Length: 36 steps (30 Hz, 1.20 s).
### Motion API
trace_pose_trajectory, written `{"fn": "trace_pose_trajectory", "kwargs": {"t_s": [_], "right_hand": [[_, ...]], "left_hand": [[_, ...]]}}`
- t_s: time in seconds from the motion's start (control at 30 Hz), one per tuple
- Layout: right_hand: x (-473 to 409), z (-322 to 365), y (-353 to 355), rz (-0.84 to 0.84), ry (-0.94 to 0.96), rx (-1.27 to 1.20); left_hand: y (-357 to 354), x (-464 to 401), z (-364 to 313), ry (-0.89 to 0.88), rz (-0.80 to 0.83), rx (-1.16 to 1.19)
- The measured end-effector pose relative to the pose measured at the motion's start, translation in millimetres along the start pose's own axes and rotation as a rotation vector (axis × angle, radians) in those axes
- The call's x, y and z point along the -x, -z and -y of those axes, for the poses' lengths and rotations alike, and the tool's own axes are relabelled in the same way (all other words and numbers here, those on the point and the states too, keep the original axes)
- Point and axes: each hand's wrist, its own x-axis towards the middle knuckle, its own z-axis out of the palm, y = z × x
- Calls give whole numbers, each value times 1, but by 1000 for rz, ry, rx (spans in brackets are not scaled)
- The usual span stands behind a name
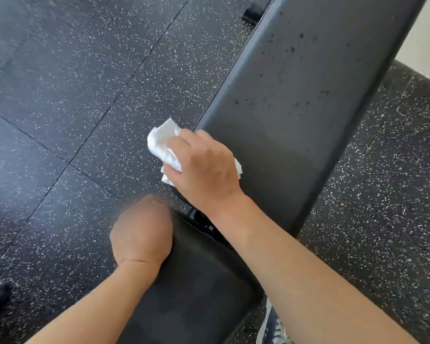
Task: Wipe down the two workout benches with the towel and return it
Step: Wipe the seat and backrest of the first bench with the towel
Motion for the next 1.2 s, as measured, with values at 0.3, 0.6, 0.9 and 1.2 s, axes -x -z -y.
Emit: {"fn": "trace_pose_trajectory", "kwargs": {"t_s": [0.3,0.6,0.9,1.2], "right_hand": [[91,-108,73,-3,221,64],[6,-12,12,-54,-114,-26],[104,-66,57,59,280,43],[34,-78,54,-83,-227,89]], "left_hand": [[0,1,2,-12,5,1],[0,1,1,-15,-6,-1],[-1,1,2,-11,-4,-13],[0,1,1,4,12,6]]}}
